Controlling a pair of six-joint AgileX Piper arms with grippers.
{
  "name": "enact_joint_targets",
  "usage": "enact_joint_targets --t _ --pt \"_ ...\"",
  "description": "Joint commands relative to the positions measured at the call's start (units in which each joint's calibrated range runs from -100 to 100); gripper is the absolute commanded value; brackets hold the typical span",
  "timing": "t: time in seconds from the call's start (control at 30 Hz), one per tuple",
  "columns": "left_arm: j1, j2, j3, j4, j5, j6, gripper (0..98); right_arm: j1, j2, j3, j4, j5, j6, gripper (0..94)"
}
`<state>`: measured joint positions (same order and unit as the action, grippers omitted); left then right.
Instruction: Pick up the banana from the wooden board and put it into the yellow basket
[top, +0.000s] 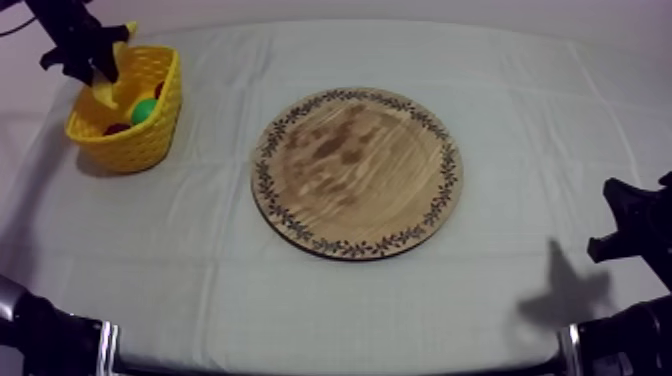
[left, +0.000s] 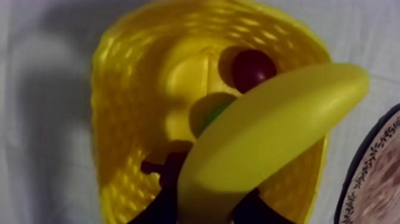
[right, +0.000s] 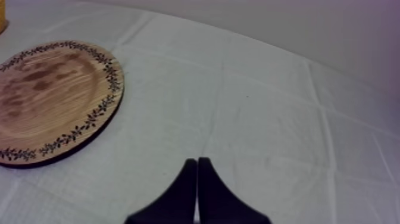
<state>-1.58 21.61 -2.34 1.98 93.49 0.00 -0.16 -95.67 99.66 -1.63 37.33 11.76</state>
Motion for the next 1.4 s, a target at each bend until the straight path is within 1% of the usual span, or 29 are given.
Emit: enact_joint_targets --t 0.0,0.17,0.3,0.47,0.6,0.7,0.83,0.93,1.0,1.07,1.23,1.37 --pt "0.0 1.6 0.1 0.28 -0.6 -0.2 36.2 0.0 0.0 0.0 0.0 0.0 0.0 0.3" --pt "0.1 4.4 -0.2 0.66 -1.2 -1.0 47.2 0.0 0.0 0.0 0.0 0.0 0.0 0.3" --pt "-0.3 6.1 -0.5 1.10 -1.3 -1.9 60.5 0.0 0.0 0.0 0.0 0.0 0.0 0.3" --pt "-0.8 6.5 0.0 1.00 -1.2 -2.4 75.7 0.0 0.0 0.0 0.0 0.0 0.0 0.3" --pt "-0.9 5.4 -0.1 0.91 -0.3 -2.1 84.0 0.0 0.0 0.0 0.0 0.0 0.0 0.3" --pt "-0.8 3.6 0.1 0.78 0.4 -1.5 88.2 0.0 0.0 0.0 0.0 0.0 0.0 0.3" --pt "-0.5 0.0 1.4 0.71 0.7 -0.7 87.6 0.0 0.0 0.0 0.0 0.0 0.0 0.3" --pt "-0.3 -3.5 3.8 0.69 0.0 -0.5 83.8 0.0 0.0 0.0 0.0 0.0 0.0 0.3" --pt "-0.2 -6.4 6.7 0.71 -1.8 -0.7 80.0 0.0 0.0 0.0 0.0 0.0 0.0 0.3" --pt "0.0 -9.7 10.9 0.71 -4.8 -1.1 76.4 0.0 0.0 0.0 0.0 0.0 0.0 0.3" --pt "0.8 -18.3 22.7 0.95 -14.9 -2.1 69.0 0.0 0.0 0.0 0.0 0.0 0.0 0.3" --pt "1.1 -25.3 31.0 1.79 -23.7 -3.1 61.7 0.0 0.0 0.0 0.0 0.0 0.0 0.3"
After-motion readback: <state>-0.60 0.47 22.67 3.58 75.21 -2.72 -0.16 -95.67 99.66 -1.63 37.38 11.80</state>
